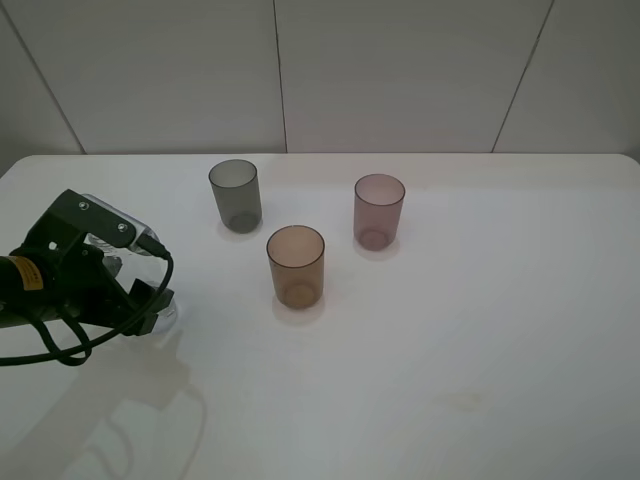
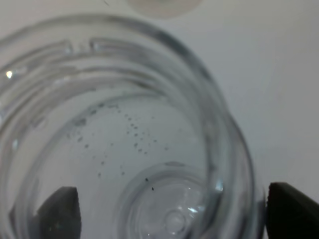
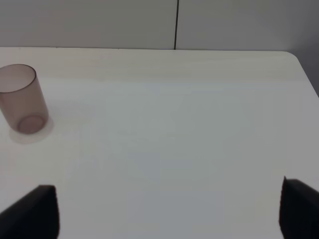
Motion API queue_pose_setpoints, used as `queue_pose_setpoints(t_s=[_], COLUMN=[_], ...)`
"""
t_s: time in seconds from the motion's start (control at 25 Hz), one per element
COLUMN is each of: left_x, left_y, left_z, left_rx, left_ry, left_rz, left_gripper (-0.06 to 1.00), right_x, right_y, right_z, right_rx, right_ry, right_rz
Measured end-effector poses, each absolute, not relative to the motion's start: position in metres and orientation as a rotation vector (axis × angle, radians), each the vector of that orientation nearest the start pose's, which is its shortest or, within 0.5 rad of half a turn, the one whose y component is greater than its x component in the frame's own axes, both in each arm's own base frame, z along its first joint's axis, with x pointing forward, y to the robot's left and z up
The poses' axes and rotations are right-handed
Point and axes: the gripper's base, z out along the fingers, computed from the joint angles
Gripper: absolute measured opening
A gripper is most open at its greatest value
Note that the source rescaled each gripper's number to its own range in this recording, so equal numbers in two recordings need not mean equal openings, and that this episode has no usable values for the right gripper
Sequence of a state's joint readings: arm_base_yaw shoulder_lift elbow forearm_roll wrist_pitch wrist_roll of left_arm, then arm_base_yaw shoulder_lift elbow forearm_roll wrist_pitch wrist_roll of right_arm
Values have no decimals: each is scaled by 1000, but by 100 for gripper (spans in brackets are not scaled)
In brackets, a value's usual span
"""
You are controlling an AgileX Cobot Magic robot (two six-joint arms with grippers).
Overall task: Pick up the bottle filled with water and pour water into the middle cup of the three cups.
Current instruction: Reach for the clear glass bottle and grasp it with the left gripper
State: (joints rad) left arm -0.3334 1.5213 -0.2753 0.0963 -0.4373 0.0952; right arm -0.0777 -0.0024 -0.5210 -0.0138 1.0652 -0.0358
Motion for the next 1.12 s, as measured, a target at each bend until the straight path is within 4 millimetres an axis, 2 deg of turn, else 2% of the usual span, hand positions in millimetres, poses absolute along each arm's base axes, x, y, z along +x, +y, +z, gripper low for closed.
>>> queue_pose_setpoints(t_s=[0.04, 0.12, 0.64, 1.12], left_x=[201, 202, 204, 203], left_y=[-73, -74, -77, -78], left_z=[124, 123, 112, 112], left_rx=[602, 578, 499, 450], left_ry=[2216, 2211, 2151, 2145], left_rz=[-128, -142, -214, -250], left_gripper=[51, 1, 0, 0], right_x=[-8, -8, -8, -8], right_y=[0, 0, 0, 0], right_z=[283, 283, 283, 283], right_rx=[43, 43, 43, 43], right_ry=[2026, 2026, 2026, 2026], right_rz=[-88, -88, -88, -88])
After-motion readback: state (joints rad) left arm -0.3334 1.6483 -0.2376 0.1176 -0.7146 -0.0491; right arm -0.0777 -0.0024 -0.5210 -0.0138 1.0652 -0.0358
